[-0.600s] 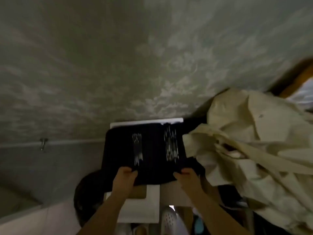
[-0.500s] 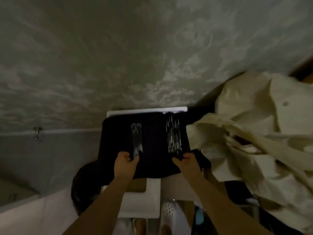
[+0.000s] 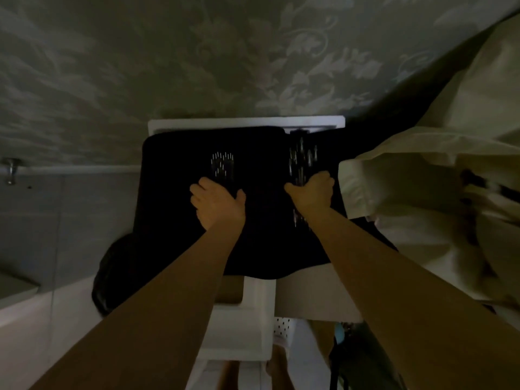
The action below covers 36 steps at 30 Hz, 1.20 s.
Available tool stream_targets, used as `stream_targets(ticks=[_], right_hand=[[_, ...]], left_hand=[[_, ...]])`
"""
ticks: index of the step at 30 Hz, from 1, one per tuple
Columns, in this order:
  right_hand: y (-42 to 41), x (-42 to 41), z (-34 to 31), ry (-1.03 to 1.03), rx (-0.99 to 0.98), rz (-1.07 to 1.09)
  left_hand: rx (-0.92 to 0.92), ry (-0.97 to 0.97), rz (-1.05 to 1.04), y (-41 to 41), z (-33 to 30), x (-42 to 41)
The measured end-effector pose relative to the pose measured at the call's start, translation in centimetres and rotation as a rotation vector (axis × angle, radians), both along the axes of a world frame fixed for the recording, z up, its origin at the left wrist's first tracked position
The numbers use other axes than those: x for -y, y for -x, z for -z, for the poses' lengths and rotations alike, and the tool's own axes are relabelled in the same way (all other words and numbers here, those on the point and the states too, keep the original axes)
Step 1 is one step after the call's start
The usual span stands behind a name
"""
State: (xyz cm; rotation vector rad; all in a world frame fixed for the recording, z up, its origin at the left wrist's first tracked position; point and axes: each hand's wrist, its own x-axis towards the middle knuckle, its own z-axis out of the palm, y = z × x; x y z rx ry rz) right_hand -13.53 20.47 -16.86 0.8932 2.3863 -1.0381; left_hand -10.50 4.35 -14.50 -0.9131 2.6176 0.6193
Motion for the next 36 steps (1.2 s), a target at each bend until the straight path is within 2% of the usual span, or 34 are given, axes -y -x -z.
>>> stream_targets(ticks=[5,9,14,18,20,23,25,29,32,36], right_hand=[[0.6,-0.6,1.1,0.108,0.016,0.032],[0.5,-1.0,1.7,0.136,0.109,0.039],[-0.8,-0.4,1.9,0.026,0.072,0.028],[-2.6,-1.3,0.3,0.138,0.139,0.026],[-4.1,-1.7,-1.4,0.223,0.165,0.077],[-6.5,-1.9,-5.3,0.274,0.150,0.144],[-8.0,-1.8,-8.3,0.312,0.146,0.187],[-12.5,-1.8,-14.1,0.351,0.174,0.253],[-16.6,-1.7,-18.2,0.281,0.147,0.275],[-22.3,-2.1,-22.1,0.308,0.101,0.468]], left_hand=[[-0.020,0.000,0.155,-0.6,1.7,-1.2],[-0.081,0.010,0.255,-1.1,2.4,-1.2],[-0.054,-0.188,0.214,-1.0,2.0,0.1],[-0.055,-0.293,0.224,-1.9,0.9,0.9],[-0.032,-0.374,0.203,-3.4,-0.1,1.2],[0.021,-0.541,0.062,-5.3,-2.5,1.3],[0.034,-0.579,0.017,-6.1,-4.9,1.5],[0.053,-0.582,0.094,-8.3,-10.3,3.0],[0.089,-0.659,0.033,-9.9,-14.3,3.4],[0.110,-0.646,0.216,-12.0,-17.6,3.4]])
